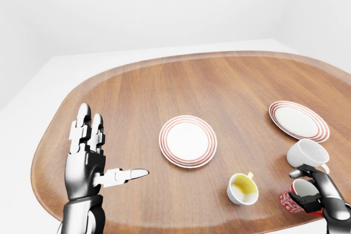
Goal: Put the red mug on the left plate.
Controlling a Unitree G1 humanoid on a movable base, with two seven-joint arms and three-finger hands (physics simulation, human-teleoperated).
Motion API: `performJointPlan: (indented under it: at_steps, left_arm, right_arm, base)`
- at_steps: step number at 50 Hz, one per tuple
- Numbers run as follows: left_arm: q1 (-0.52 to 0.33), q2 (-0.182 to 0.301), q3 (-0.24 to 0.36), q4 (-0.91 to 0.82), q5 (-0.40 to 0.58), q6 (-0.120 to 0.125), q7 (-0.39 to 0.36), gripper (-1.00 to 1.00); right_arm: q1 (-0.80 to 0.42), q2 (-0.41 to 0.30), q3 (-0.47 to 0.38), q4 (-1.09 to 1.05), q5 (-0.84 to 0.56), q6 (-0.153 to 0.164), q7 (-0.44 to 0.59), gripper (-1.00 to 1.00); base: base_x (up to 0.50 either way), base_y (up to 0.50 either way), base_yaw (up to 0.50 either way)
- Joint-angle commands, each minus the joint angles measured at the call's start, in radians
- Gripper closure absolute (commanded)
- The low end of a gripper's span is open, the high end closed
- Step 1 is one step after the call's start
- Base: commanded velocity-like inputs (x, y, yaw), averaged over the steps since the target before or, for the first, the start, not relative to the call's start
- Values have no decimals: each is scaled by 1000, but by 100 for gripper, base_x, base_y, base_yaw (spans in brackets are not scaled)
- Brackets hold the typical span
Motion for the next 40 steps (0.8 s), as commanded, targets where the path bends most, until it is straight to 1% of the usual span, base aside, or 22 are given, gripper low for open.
performJointPlan:
  at_steps: [1,2,5,8,11,13,15,16,18,19,22,23,26,27,30,31,36,40]
  left_arm:
    - [-1,0,-1,2,1,-1,2,-100]
    - [-1,0,-2,2,2,-1,2,-100]
    - [-1,1,-2,4,1,-2,3,-100]
    - [-4,2,2,6,-1,0,3,-100]
    - [-4,1,1,6,-1,0,2,-100]
    - [-4,1,0,6,0,0,2,-100]
    - [-5,2,0,6,0,0,2,-100]
    - [-5,2,1,6,0,1,2,-100]
    - [-6,2,3,6,-2,2,2,-100]
    - [-6,2,5,6,-4,2,2,-100]
    - [-7,1,7,7,-5,2,0,-100]
    - [-8,1,8,8,-6,2,0,-100]
    - [-10,1,11,11,-7,3,-1,-100]
    - [-11,1,12,11,-9,4,-2,-100]
    - [-10,0,14,10,-10,4,-3,-100]
    - [-10,0,16,10,-11,5,-4,-100]
    - [-17,0,28,17,-19,6,-8,-100]
    - [-17,-2,31,22,-21,2,-11,-100]
  right_arm:
    - [9,41,-65,-255,-123,0,78,100]
    - [4,46,-72,-276,-136,0,87,100]
    - [-41,44,-81,-425,-195,0,162,100]
    - [-114,15,-73,-541,-250,0,246,100]
    - [-164,-9,-57,-579,-280,0,292,100]
    - [-225,-34,-23,-595,-300,0,319,100]
    - [-260,-48,5,-583,-309,0,320,100]
    - [-306,-63,45,-556,-325,0,318,100]
    - [-361,-78,96,-521,-342,0,314,100]
    - [-406,-87,138,-487,-359,0,312,100]
    - [-511,-96,229,-391,-389,0,301,100]
    - [-564,-91,267,-337,-383,0,295,100]
    - [-690,-70,332,-201,-372,0,242,100]
    - [-771,-54,373,-91,-365,0,206,100]
    - [-873,-32,419,62,-368,0,146,100]
    - [-942,-11,441,154,-360,0,108,100]
    - [-1126,35,491,407,-337,0,23,100]
    - [-1212,69,514,551,-317,0,-31,100]
  base:
    - [0,0,0]
    - [0,0,0]
    - [0,0,0]
    - [0,0,0]
    - [0,0,0]
    - [0,0,0]
    - [0,0,0]
    - [0,0,0]
    - [0,0,0]
    - [0,0,0]
    - [0,0,0]
    - [0,0,0]
    - [0,0,0]
    - [0,0,0]
    - [0,0,0]
    - [0,0,0]
    - [0,0,0]
    - [0,0,0]
